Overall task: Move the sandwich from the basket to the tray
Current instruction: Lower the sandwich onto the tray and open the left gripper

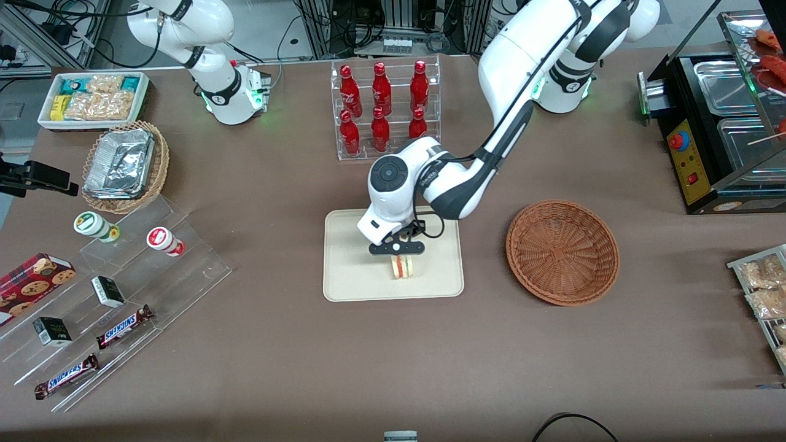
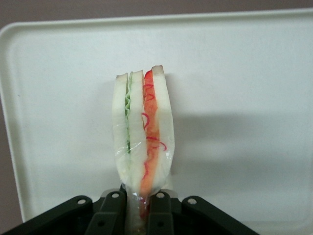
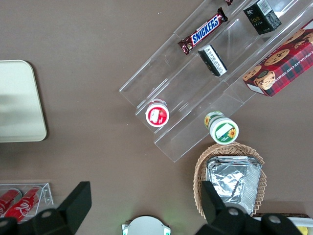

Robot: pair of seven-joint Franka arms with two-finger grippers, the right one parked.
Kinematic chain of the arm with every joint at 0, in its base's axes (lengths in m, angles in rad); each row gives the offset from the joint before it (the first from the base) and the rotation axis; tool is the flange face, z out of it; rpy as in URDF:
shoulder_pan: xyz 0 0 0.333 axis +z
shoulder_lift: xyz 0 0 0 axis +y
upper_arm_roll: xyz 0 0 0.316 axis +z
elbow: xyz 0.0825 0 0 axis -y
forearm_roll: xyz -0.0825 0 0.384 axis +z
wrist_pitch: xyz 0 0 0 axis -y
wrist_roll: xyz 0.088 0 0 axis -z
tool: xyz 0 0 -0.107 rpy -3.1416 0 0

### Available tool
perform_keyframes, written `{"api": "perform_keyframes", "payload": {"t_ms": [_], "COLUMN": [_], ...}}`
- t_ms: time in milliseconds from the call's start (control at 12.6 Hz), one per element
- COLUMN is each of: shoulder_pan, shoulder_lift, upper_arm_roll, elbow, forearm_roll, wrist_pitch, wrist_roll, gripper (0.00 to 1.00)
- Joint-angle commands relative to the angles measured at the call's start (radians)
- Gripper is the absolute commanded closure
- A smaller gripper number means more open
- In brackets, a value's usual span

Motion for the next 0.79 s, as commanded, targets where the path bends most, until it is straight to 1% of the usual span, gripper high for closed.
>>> {"api": "perform_keyframes", "payload": {"t_ms": [0,79,158,238,317,634,713], "shoulder_pan": [-0.024,-0.029,-0.033,-0.032,-0.030,-0.009,0.005], "shoulder_lift": [0.039,0.044,0.051,0.053,0.045,-0.037,-0.085], "upper_arm_roll": [0.012,0.012,0.012,0.014,0.014,0.019,0.019], "elbow": [0.040,0.035,0.035,0.037,0.037,0.035,0.029], "forearm_roll": [0.018,0.018,0.018,0.017,0.018,0.003,0.001], "wrist_pitch": [0.005,0.020,0.028,0.028,0.028,0.005,-0.018], "wrist_roll": [0.008,0.006,0.000,-0.004,-0.003,-0.009,-0.008], "gripper": [1.00,1.00,0.93,0.50,0.00,0.00,0.00]}}
